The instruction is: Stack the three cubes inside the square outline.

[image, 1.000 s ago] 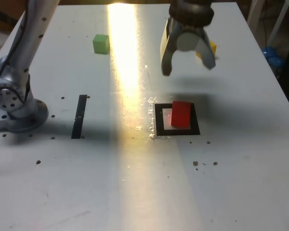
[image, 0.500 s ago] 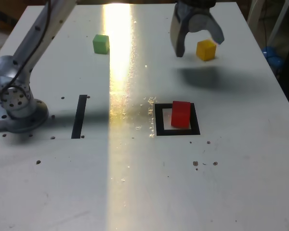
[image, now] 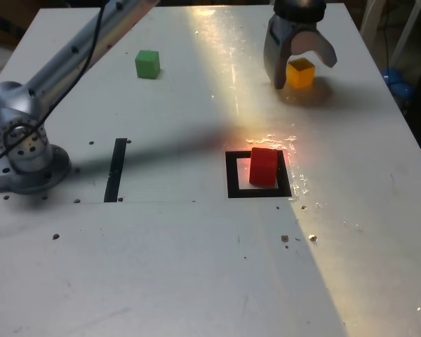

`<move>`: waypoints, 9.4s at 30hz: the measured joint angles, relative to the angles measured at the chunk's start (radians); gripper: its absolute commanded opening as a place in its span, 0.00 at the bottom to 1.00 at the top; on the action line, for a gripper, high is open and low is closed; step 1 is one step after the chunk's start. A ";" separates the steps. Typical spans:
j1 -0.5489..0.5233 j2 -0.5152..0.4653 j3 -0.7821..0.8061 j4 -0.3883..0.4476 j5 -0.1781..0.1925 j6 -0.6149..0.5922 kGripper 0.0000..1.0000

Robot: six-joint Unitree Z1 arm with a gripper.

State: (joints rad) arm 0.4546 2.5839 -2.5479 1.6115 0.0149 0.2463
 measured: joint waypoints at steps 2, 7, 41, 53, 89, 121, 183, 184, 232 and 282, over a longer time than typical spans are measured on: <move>0.002 0.015 -0.023 0.001 -0.005 -0.001 0.90; 0.016 0.033 -0.036 0.004 -0.009 -0.017 0.71; -0.021 -0.008 0.017 0.002 0.021 -0.029 0.29; -0.100 -0.163 0.182 0.004 0.029 -0.017 0.30; -0.480 -0.537 0.729 -0.146 -0.024 -0.200 0.30; -0.524 -0.471 0.799 -0.259 -0.046 -0.225 0.30; 0.139 -0.777 1.201 -0.301 0.166 0.196 0.99; 0.147 -0.781 1.201 -0.301 0.177 0.233 0.99; 0.474 -0.607 1.207 -0.483 0.276 0.691 0.93; 0.337 -0.538 1.116 -0.444 0.283 0.604 0.26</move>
State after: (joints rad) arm 0.7915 2.0455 -1.4319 1.1671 0.2976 0.8504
